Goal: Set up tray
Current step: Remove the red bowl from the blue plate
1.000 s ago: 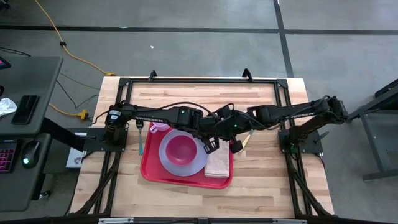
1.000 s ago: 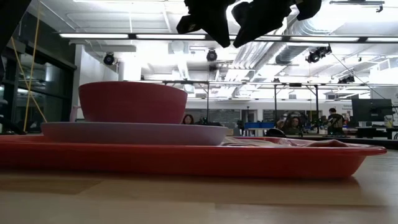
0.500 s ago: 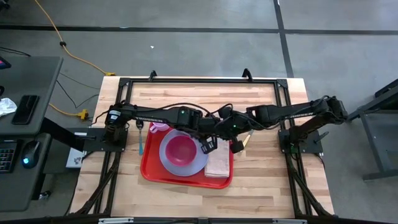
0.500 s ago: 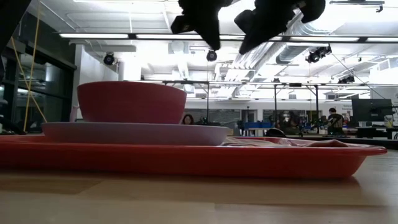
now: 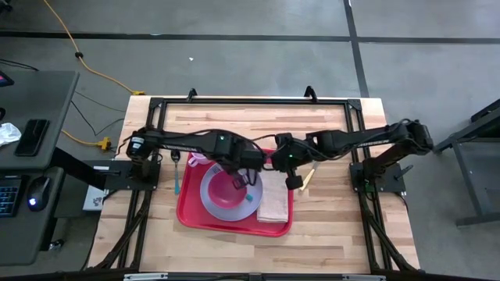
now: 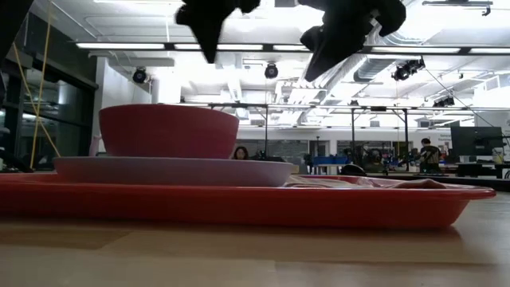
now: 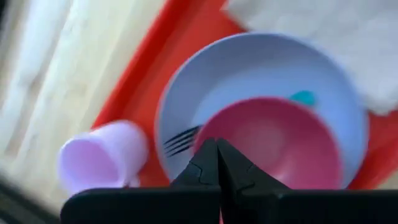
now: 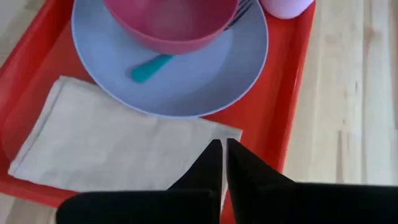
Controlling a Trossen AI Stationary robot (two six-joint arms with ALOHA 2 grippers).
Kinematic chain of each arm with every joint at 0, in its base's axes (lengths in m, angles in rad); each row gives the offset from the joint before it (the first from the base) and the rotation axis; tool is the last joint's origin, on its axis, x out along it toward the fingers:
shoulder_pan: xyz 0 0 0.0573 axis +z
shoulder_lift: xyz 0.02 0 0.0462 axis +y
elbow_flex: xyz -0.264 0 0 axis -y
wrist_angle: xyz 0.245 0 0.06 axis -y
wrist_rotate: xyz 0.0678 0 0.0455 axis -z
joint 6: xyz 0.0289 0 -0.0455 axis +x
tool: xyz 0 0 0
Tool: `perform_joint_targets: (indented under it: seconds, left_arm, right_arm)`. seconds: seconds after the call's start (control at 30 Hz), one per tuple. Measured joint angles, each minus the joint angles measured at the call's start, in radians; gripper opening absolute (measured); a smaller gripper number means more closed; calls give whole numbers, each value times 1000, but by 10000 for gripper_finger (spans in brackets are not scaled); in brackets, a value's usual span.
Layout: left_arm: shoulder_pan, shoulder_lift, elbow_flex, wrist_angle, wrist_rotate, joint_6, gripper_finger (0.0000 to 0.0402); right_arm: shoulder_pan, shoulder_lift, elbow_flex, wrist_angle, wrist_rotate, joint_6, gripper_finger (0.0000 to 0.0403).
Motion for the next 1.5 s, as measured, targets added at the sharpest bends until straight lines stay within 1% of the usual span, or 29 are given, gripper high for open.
perform_joint_targets:
  seconds: [0.03,0.13,0.2,0.3,0.37,0.43,0.53,0.67,0.8,0.97,1.1,1.2,1.37,1.5]
  left_arm:
    - [0,-6,-1,-27,-7,-27,21]
    - [1,-19,-13,-13,-9,-56,21]
    - [-7,-64,-14,-15,-2,-81,21]
    - [-22,-107,-15,-24,-8,-118,21]
    - [-37,-104,-19,-15,-37,-150,21]
    - [-60,-119,-25,-24,-65,-201,21]
    - [-101,-170,-29,-24,-78,-257,21]
    - [-153,-188,-43,-23,-128,-349,21]
    - [-212,-234,-48,-27,-166,-432,21]
    - [-288,-281,-86,-25,-207,-565,21]
    - [-350,-355,-154,-28,-227,-685,21]
    - [-391,-401,-234,-27,-227,-783,21]
    - [-450,-483,-382,-30,-229,-948,21]
    - [-489,-516,-479,-26,-226,-1046,21]
  right_arm:
    - [0,0,0,0,-6,12,1]
    - [1,3,-1,-2,-29,25,1]
    - [0,3,-9,-37,-21,29,1]
    - [-3,4,-29,-22,-20,40,1]
    - [-4,3,-55,-43,-23,54,1]
    - [-2,3,-82,-31,-37,60,1]
    - [-2,3,-119,-15,-54,65,1]
    - [0,2,-148,26,-80,74,1]
    - [16,1,-147,58,-89,92,1]
    - [48,-3,-147,119,-158,122,1]
    - [77,-3,-147,165,-185,151,1]
    - [99,-3,-147,205,-195,184,6]
    - [131,-3,-147,252,-195,192,23]
    - [140,-3,-147,271,-188,224,41]
